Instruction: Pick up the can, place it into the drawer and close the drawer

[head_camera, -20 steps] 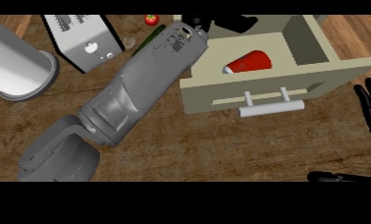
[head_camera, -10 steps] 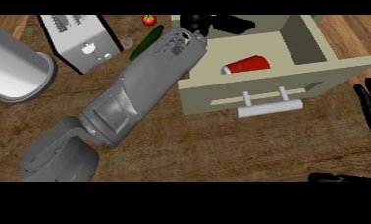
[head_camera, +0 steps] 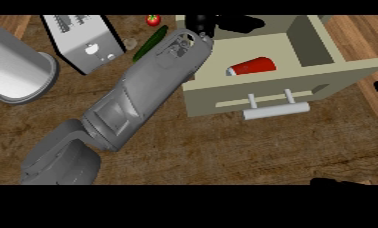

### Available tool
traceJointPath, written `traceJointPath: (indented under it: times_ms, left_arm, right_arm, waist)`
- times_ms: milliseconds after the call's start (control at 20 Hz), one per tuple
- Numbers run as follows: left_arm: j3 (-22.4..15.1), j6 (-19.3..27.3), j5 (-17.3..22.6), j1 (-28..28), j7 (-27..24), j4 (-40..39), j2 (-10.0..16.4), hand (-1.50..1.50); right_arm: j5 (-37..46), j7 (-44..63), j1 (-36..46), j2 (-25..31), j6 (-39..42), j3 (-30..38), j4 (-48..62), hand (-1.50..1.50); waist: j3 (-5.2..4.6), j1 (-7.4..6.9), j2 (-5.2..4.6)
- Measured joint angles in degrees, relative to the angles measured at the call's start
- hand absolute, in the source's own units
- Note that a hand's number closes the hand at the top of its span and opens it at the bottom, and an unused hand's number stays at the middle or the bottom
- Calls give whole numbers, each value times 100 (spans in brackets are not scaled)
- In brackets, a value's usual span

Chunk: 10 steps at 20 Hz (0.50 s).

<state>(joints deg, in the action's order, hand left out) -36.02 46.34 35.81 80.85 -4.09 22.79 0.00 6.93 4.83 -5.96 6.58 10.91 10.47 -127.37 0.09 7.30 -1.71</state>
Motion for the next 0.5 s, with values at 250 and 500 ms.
traceJointPath:
  times_ms: [250, 500]
  left_arm:
    - [105, 3, 267, 35, -162, 118, 0, -150]
    - [111, 116, 444, 52, -322, 221, 0, -150]
  right_arm:
    - [573, -318, 68, 253, 51, -111, 18, -150]
    - [1487, -341, 312, 497, -20, -419, 76, -150]
  waist:
    - [0, -101, 12]
    - [-4, -236, 37]
